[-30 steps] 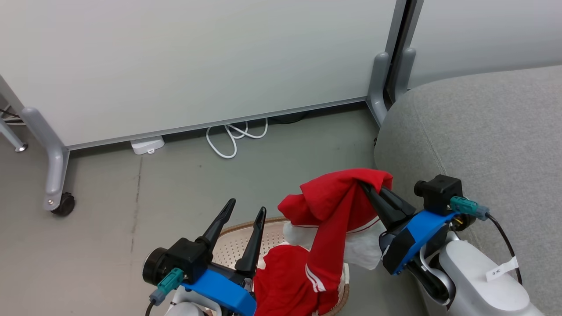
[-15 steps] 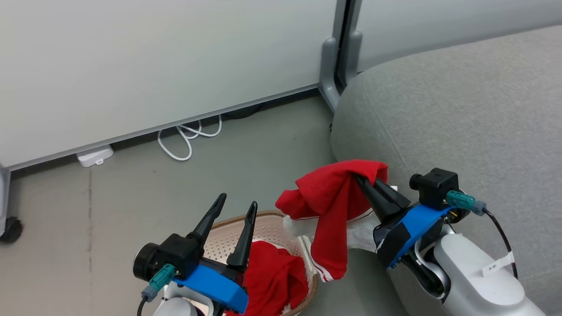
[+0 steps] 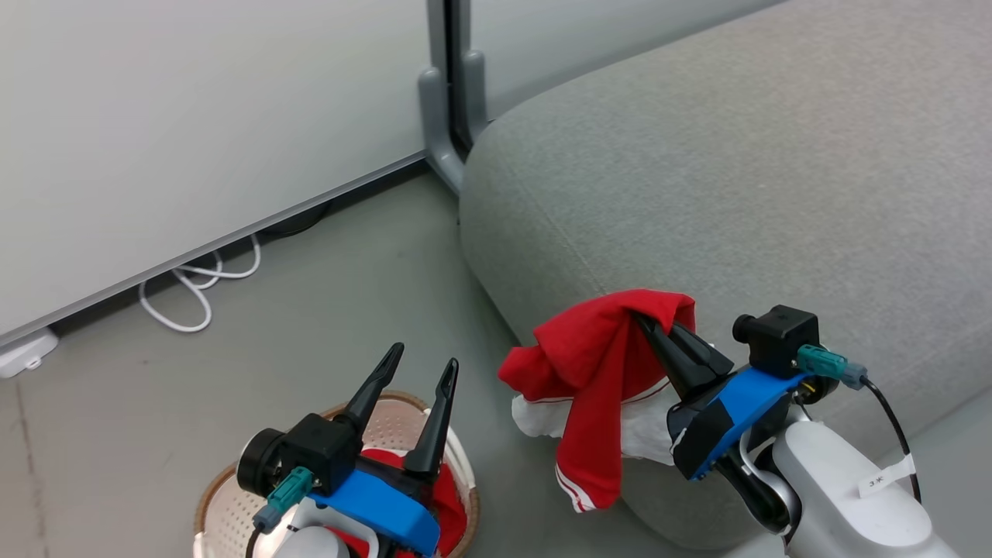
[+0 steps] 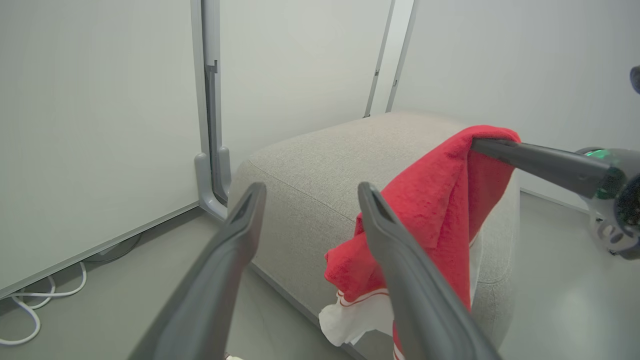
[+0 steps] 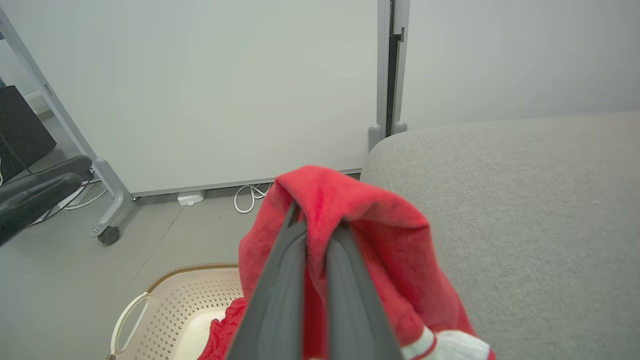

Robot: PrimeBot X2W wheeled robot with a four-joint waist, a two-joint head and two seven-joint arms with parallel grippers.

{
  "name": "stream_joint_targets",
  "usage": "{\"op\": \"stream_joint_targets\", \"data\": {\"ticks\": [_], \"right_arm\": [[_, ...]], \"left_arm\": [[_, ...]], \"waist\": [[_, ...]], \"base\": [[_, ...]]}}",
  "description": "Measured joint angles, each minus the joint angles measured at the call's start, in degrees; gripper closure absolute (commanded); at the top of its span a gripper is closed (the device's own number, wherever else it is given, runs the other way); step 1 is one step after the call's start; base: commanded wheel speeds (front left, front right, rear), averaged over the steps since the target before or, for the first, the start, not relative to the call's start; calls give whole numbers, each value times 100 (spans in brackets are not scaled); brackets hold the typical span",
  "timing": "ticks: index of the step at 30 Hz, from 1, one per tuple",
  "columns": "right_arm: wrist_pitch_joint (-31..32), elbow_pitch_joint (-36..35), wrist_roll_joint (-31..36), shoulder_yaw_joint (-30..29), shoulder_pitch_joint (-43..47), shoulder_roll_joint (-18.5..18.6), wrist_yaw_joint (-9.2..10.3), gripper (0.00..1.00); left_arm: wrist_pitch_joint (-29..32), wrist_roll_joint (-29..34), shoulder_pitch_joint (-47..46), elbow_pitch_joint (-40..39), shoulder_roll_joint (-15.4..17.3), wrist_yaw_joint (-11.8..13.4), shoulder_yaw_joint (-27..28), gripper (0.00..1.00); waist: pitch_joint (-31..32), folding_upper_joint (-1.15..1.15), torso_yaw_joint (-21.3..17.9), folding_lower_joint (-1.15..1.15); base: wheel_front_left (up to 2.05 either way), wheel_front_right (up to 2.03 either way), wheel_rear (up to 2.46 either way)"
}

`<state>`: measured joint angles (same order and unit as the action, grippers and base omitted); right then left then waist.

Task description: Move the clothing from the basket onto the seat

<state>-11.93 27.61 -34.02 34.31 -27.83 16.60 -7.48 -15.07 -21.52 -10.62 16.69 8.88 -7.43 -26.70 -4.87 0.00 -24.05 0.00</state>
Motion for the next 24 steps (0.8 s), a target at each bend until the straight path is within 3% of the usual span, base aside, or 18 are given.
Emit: {"op": "stream_joint_targets", "data": {"ticks": [11, 24], "right_arm": [[0, -12, -41, -4, 113, -29, 0, 100], [-8, 18, -40, -112, 116, -129, 0, 100]], "left_arm": [[0, 33, 2, 34, 8, 0, -11, 0], [0, 16, -7, 35, 86, 0, -34, 0]], "waist": [[16, 0, -529, 0], [-93, 0, -491, 0]], "base": [[0, 0, 0], [0, 0, 0]]}}
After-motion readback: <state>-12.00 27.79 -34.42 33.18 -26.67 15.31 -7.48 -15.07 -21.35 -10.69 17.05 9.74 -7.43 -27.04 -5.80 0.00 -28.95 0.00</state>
